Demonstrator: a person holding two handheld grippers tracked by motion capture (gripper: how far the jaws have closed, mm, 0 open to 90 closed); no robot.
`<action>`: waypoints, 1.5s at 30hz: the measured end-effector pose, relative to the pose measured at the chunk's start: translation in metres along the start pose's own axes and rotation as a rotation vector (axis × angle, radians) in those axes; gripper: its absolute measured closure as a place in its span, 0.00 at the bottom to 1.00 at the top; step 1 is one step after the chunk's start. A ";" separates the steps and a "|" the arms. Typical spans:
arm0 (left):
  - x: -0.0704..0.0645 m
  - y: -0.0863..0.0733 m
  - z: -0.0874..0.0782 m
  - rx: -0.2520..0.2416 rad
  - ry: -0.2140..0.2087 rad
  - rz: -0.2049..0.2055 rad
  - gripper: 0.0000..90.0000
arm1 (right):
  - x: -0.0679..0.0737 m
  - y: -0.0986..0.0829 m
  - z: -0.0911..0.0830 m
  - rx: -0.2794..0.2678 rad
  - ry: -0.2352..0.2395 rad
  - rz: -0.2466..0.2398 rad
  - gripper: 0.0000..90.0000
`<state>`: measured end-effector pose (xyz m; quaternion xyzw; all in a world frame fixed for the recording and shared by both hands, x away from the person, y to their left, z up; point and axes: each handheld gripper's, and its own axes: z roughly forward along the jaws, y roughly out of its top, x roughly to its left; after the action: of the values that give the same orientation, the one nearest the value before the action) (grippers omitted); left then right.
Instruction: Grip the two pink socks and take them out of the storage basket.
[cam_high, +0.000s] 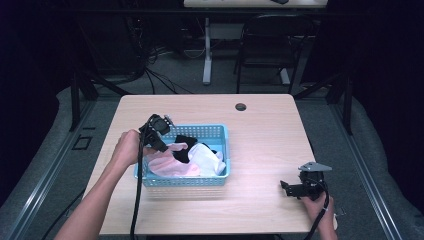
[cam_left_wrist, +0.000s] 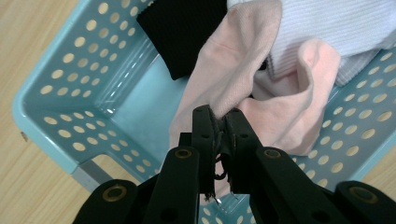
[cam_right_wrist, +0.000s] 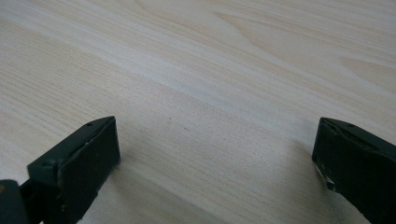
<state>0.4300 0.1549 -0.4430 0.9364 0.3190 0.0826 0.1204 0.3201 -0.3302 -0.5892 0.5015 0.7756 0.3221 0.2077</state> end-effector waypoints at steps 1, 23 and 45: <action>0.000 0.001 -0.002 0.002 0.004 0.004 0.93 | 0.000 0.000 0.000 0.000 0.000 0.000 0.00; 0.000 0.018 -0.038 -0.016 0.038 0.032 0.93 | 0.000 0.000 0.000 0.000 0.001 0.000 0.00; 0.003 0.027 -0.071 -0.027 0.054 0.044 0.94 | 0.000 0.000 0.000 -0.002 0.004 0.000 0.00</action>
<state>0.4316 0.1477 -0.3676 0.9389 0.3003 0.1149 0.1227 0.3202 -0.3302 -0.5893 0.5007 0.7756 0.3241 0.2066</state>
